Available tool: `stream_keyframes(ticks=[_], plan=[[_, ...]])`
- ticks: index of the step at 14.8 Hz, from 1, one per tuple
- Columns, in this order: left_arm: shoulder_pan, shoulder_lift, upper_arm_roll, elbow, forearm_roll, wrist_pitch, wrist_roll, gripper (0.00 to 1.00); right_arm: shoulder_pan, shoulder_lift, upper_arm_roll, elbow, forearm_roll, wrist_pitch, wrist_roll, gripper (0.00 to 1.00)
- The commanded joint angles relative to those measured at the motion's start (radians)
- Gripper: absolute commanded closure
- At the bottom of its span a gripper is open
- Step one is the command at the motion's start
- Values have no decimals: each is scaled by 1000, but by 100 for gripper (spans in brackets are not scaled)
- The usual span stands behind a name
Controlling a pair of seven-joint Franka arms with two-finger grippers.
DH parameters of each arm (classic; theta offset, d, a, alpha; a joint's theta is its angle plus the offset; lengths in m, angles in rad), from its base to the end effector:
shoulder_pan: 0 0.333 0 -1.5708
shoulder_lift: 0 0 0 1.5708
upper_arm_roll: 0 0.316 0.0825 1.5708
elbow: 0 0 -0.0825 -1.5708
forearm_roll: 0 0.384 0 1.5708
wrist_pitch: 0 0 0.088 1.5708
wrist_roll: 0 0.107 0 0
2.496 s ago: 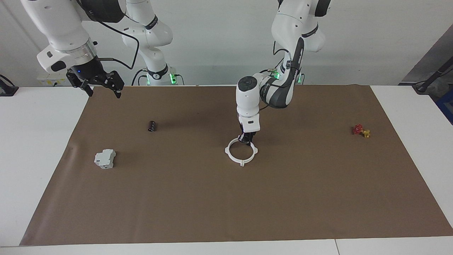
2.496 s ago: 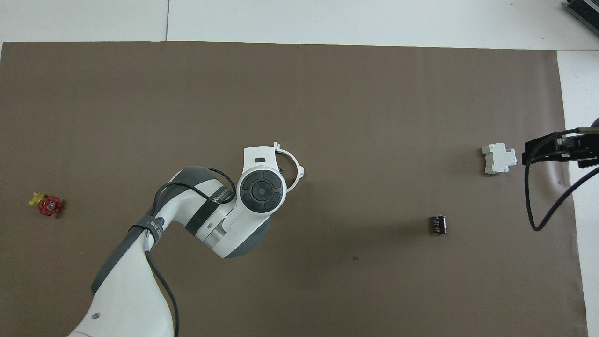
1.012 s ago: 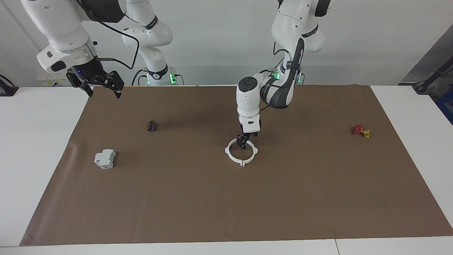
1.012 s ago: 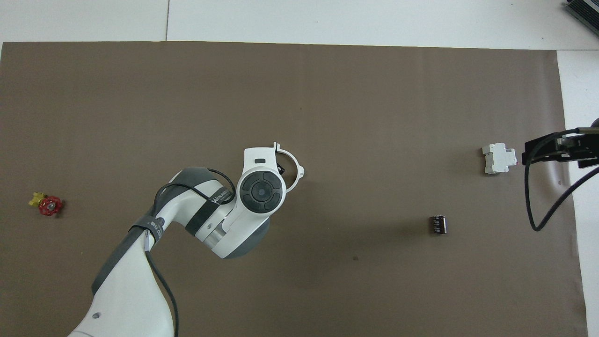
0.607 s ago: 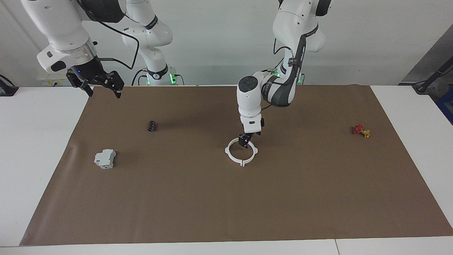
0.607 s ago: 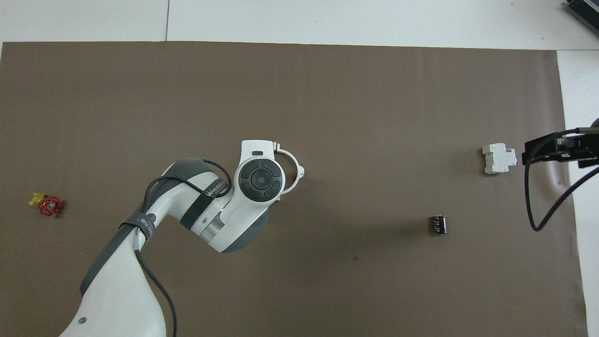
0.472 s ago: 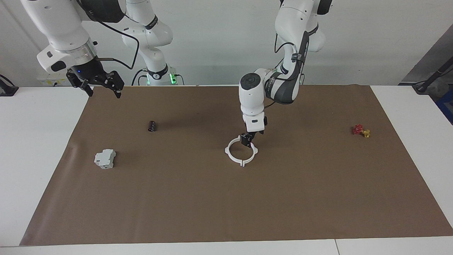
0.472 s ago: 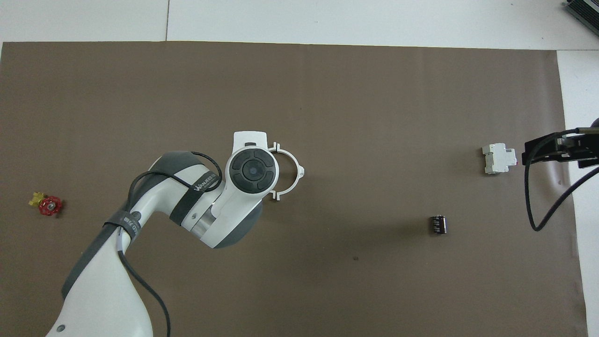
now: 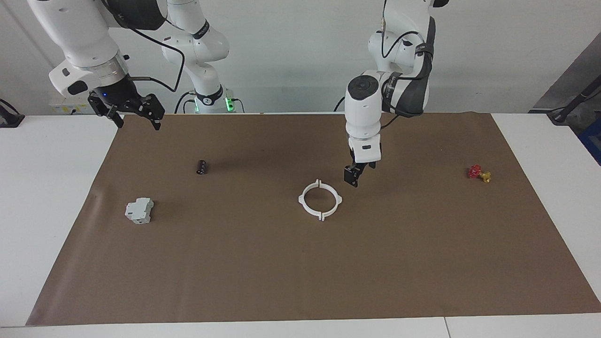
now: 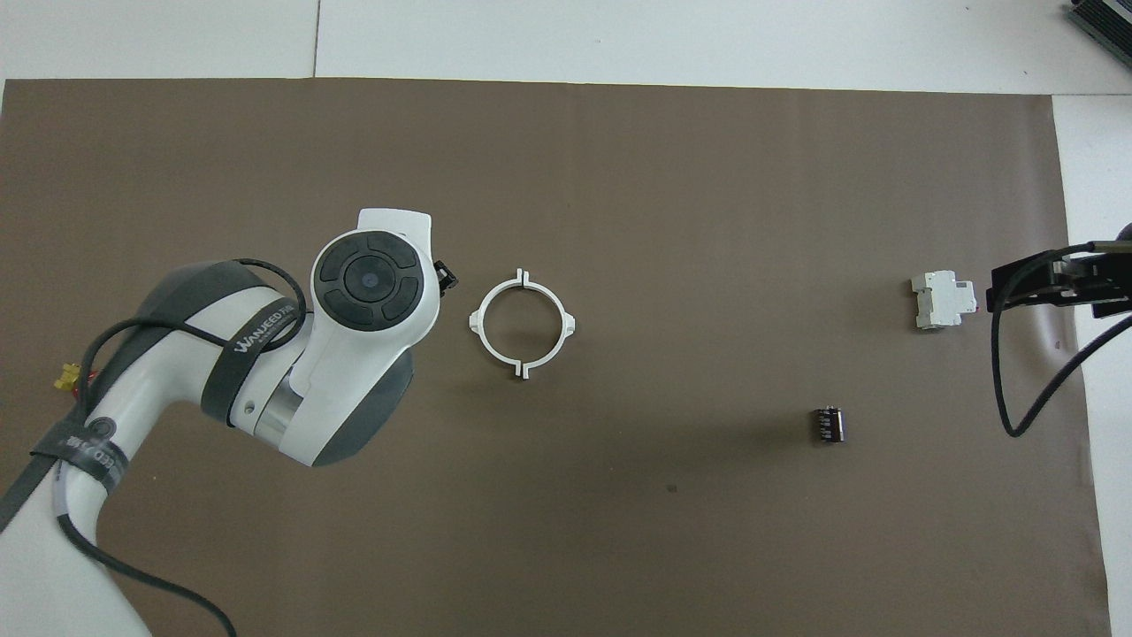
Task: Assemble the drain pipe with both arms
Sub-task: 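Release the joined ring and withdraw the left gripper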
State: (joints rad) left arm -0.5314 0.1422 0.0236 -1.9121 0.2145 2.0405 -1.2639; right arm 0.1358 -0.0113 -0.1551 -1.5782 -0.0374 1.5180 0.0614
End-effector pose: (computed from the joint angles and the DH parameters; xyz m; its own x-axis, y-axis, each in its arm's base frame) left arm 0.5227 -0.2779 0.4216 0.7837 0.5957 0.1757 0.6145 -0.7848 -0.0801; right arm 0.5451 -0.0152 0.6227 0.9955 -0.0824 -0.0467 -0.0807 -0.9960 0.0386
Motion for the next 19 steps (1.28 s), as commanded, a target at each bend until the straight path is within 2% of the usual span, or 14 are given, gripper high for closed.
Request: stream_keyframes(ticks=[1,6,9,12,17,19], plan=[[46,-55,-5,-4,11,-66,159,0,-4,-16,0,-20,-7,11,-21,0],[160,-136,-5,-2,2,-175,495,0,-4,-16,0,-20,-7,11,-21,0],[295,-222,-4,-7,-70,-204,746,0,-4,-16,0,-20,-7,11,-21,0],[410,-294,-4,-4,-92,-304,1044,0,-4,-16,0,-20,-7,11,-21,0],[524,-322,-2,-4,-92,-335,1332,0,-4,-16,0,-20,-7,11,-21,0],[536,-326,-4,-5,-93,-332,1347,0,-4,-16,0,-20,-7,11,-21,0]])
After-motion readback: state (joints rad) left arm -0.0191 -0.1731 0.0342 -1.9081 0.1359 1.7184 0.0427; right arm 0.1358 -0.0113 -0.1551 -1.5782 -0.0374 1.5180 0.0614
